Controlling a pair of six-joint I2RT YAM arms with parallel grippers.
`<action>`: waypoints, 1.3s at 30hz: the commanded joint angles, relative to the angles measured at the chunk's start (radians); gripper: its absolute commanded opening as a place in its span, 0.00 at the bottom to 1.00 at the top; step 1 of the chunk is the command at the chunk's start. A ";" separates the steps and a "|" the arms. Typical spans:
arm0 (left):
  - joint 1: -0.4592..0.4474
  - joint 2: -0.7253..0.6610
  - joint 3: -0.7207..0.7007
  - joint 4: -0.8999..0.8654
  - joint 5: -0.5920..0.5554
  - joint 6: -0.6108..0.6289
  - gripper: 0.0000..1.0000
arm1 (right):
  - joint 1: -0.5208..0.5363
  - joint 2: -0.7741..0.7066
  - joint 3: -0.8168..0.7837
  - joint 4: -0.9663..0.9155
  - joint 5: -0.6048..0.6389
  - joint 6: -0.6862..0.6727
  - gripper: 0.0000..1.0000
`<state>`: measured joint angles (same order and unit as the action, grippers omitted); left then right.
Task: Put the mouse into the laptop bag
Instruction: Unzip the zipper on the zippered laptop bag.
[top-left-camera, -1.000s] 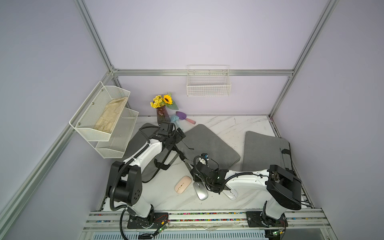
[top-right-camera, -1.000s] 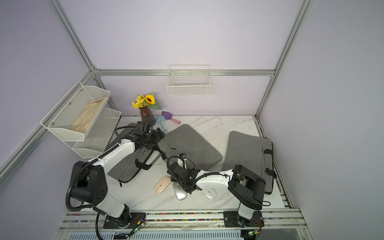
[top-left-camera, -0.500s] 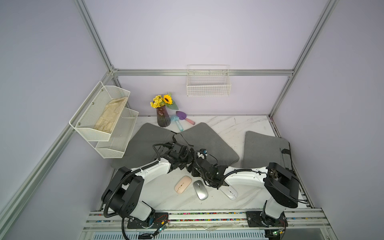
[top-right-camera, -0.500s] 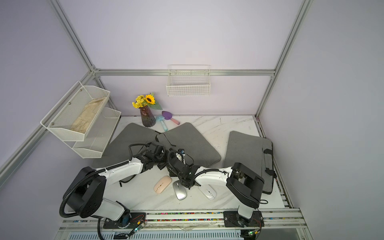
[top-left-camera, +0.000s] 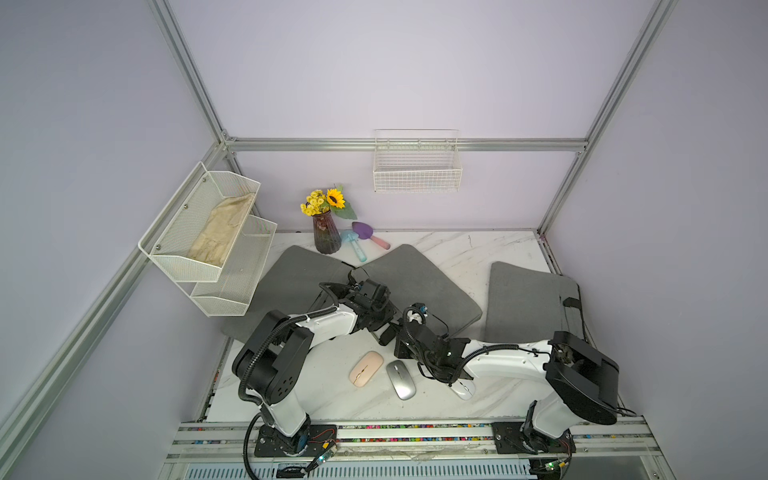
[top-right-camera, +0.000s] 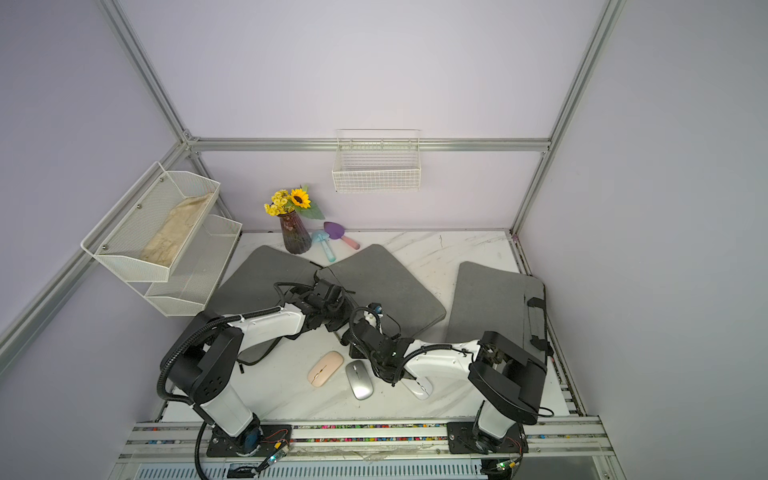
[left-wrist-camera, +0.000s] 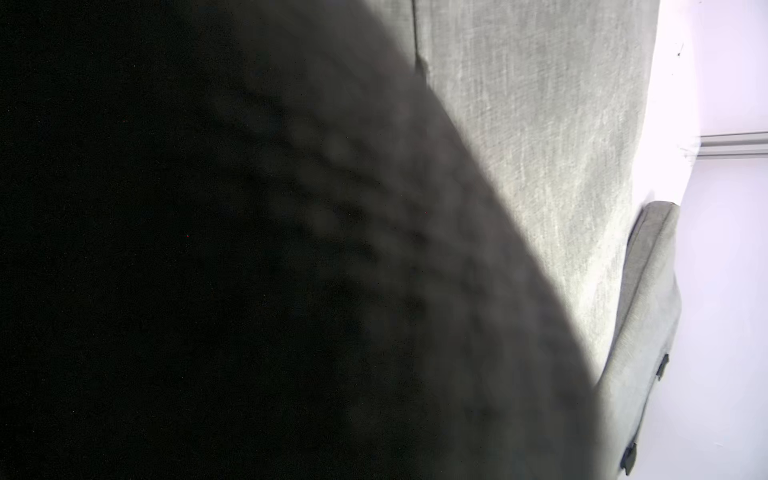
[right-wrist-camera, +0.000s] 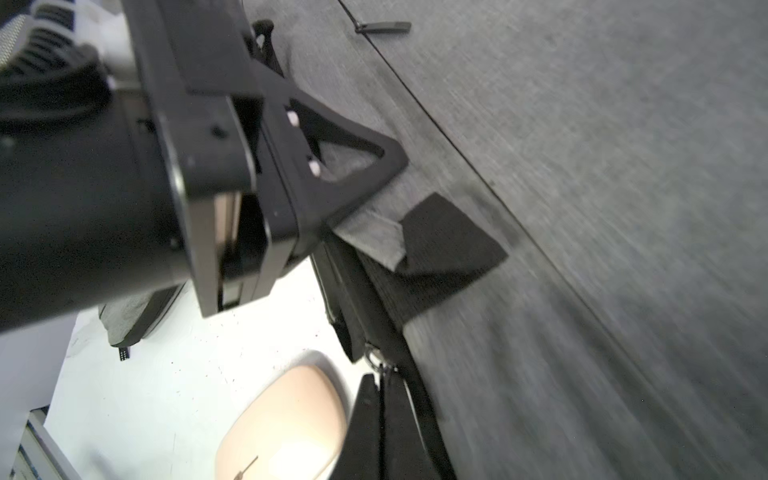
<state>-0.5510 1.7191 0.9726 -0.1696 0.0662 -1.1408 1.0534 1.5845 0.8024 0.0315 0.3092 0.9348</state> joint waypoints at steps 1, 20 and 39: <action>0.030 0.044 0.160 -0.017 -0.131 0.030 0.01 | 0.007 -0.091 -0.076 -0.024 0.001 0.073 0.00; 0.142 0.230 0.458 -0.113 -0.021 0.153 0.46 | 0.079 -0.080 -0.091 -0.078 0.078 0.052 0.00; -0.015 -0.280 -0.233 0.122 0.079 -0.017 1.00 | 0.041 0.070 0.071 0.062 0.035 -0.095 0.00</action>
<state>-0.5560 1.4532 0.8211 -0.1501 0.1101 -1.1076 1.1011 1.6684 0.8608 0.0208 0.3435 0.8719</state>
